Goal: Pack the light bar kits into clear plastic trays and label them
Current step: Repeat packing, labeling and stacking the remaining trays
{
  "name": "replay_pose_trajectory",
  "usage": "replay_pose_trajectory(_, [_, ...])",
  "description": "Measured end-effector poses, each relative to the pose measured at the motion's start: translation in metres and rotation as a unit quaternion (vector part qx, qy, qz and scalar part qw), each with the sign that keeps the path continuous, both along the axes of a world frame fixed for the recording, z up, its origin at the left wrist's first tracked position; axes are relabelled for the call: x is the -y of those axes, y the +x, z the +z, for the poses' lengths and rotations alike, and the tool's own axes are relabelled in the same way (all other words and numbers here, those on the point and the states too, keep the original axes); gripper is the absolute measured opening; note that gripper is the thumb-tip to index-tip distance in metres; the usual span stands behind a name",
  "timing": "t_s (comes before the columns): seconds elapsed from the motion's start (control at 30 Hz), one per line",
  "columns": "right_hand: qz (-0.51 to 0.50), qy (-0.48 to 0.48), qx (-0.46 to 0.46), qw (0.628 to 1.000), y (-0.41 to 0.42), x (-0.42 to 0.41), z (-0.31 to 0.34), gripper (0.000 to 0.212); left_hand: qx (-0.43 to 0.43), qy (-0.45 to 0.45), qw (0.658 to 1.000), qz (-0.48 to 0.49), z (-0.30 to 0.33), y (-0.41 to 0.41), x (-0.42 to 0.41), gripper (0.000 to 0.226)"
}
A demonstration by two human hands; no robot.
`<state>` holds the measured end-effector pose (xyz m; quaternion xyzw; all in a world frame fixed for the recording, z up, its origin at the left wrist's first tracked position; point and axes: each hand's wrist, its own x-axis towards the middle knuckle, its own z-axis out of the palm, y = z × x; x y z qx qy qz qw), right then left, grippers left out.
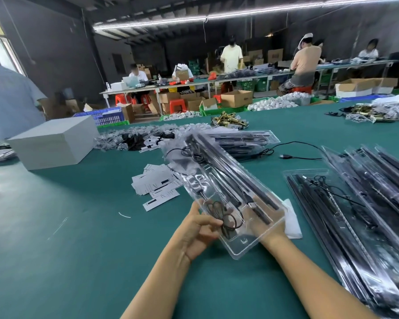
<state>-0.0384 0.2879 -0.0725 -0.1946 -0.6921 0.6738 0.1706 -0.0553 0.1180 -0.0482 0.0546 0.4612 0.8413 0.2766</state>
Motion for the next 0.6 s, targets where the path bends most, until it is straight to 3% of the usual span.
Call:
replay_pose_trajectory(0.1, [-0.042, 0.125, 0.029, 0.991, -0.011, -0.005, 0.008, 0.014, -0.005, 0.056, 0.998, 0.021, 0.0, -0.002, 0.002, 0.073])
replay_pose_trajectory(0.23, [-0.11, 0.203, 0.061, 0.971, -0.021, -0.009, 0.014, 0.034, 0.0, 0.085, 0.993, 0.078, 0.001, -0.005, 0.001, 0.071])
replay_pose_trajectory(0.43, [-0.146, 0.047, -0.049, 0.987, -0.023, -0.012, 0.022, 0.063, 0.005, 0.08, 0.988, 0.133, -0.007, -0.009, 0.0, 0.063])
replay_pose_trajectory(0.5, [-0.091, -0.019, -0.074, 0.993, -0.022, -0.008, 0.026, 0.066, -0.002, 0.068, 0.989, 0.132, -0.01, -0.009, -0.002, 0.059])
replay_pose_trajectory(0.6, [0.07, -0.067, -0.058, 0.994, -0.02, -0.003, 0.026, 0.052, -0.011, 0.053, 0.991, 0.124, -0.012, -0.009, -0.003, 0.063])
